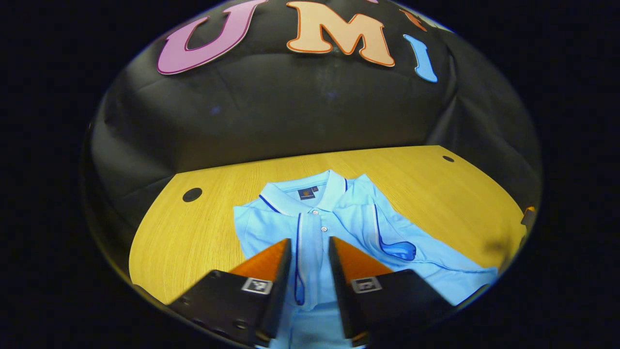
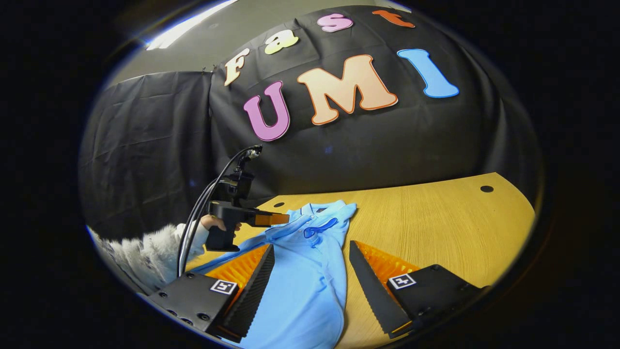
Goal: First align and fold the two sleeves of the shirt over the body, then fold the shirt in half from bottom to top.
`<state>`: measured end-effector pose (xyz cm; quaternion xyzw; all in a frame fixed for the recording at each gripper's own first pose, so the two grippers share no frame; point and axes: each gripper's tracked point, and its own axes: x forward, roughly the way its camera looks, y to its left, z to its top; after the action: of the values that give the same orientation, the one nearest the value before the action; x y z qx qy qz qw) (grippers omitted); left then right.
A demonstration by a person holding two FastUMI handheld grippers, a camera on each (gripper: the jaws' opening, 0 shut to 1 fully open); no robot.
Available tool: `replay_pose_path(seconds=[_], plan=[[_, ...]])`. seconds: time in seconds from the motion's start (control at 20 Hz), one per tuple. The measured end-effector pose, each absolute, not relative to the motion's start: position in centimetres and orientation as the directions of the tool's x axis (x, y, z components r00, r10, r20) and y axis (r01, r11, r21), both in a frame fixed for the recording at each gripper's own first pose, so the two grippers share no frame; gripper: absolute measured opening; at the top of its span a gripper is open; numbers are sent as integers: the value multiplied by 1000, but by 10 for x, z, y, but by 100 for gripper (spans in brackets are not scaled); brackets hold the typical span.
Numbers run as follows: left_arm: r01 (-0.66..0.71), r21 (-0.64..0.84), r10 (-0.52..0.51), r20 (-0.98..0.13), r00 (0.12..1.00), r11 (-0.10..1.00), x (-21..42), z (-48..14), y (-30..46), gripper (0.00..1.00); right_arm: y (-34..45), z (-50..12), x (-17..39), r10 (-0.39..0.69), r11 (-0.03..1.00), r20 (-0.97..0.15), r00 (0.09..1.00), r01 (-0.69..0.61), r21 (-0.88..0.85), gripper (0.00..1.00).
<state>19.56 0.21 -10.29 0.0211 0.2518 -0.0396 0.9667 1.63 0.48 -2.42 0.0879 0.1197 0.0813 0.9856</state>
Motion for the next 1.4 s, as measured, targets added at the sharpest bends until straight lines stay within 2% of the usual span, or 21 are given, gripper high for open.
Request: replay_pose_path(seconds=[0.1, 0.2, 0.45, 0.7, 0.85, 0.9, 0.95, 1.15, 1.4], plan=[[60, 24, -41, -478, 877, 998, 183, -98, 10, 83, 9, -27, 18, 185, 971, -228, 956, -143, 190, 97], [34, 29, -17, -460, 888, 999, 165, -91, 21, 99, 10, -32, 18, 183, 974, -241, 953, -143, 175, 97], [58, 13, -48, -404, 913, 998, 88, -71, 31, 98, 22, -52, 11, 192, 978, -298, 935, -156, 139, 97], [67, 35, -49, -381, 923, 997, -9, -59, 43, 98, 36, -77, -26, 198, 980, -371, 907, -185, 70, 98], [52, 38, -34, -383, 923, 998, -63, -63, 44, 98, 30, -87, -54, 157, 988, -394, 906, -148, 52, 98], [42, 34, -26, -378, 926, 999, -78, -65, 43, 98, 29, -89, -65, 142, 990, -395, 907, -134, 49, 93], [30, 26, -19, -375, 927, 999, -92, -70, 42, 98, 28, -93, -76, 133, 991, -403, 906, -124, 50, 98], [-44, -11, 37, -375, 926, 999, -139, -91, 39, 98, 30, -103, -114, 93, 996, -416, 904, -79, 52, 98], [-74, -37, 52, -404, 913, 997, -171, -121, 19, 98, 25, -124, -149, -13, 998, -470, 883, -18, -62, 98]])
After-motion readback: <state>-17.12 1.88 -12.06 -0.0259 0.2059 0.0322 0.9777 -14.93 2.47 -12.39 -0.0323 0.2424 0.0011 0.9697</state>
